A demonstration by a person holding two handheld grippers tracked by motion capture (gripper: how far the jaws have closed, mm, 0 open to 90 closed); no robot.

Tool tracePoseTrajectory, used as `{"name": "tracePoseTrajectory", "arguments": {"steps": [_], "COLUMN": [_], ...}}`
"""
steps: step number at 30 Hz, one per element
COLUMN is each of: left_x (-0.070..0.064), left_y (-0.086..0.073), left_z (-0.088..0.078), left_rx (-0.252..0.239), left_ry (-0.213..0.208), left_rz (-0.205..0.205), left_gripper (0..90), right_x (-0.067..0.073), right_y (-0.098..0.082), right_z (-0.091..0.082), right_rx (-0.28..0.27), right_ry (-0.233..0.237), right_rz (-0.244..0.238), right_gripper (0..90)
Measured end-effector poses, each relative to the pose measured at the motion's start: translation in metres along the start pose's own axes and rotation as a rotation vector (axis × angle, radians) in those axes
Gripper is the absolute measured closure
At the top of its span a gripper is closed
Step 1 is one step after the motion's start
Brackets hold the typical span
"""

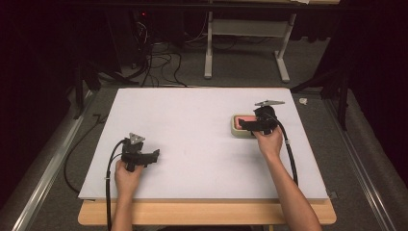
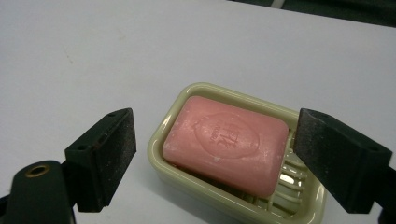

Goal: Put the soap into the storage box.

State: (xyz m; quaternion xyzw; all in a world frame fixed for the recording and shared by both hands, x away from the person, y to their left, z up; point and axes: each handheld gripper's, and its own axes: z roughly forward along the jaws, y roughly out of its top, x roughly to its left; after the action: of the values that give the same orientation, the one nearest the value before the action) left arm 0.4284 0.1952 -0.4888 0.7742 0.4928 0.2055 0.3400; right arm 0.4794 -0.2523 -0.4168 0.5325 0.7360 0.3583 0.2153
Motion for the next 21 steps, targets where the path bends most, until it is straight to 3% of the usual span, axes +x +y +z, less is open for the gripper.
{"name": "tracePoseTrajectory", "arguments": {"steps": [21], "left_x": [0.000], "left_y": [0.000], "left_z": [0.000], "left_rx": [0.000], "left_ry": [0.000], "left_rz": [0.000], "left_gripper": [15.1], "right_x": [-0.001], "right_y": [-0.009], "right_z": [-0.026], "right_rx": [-0.055], "right_ry": [0.011], "right_rz": [-0.016], "right_gripper": [15.3]}}
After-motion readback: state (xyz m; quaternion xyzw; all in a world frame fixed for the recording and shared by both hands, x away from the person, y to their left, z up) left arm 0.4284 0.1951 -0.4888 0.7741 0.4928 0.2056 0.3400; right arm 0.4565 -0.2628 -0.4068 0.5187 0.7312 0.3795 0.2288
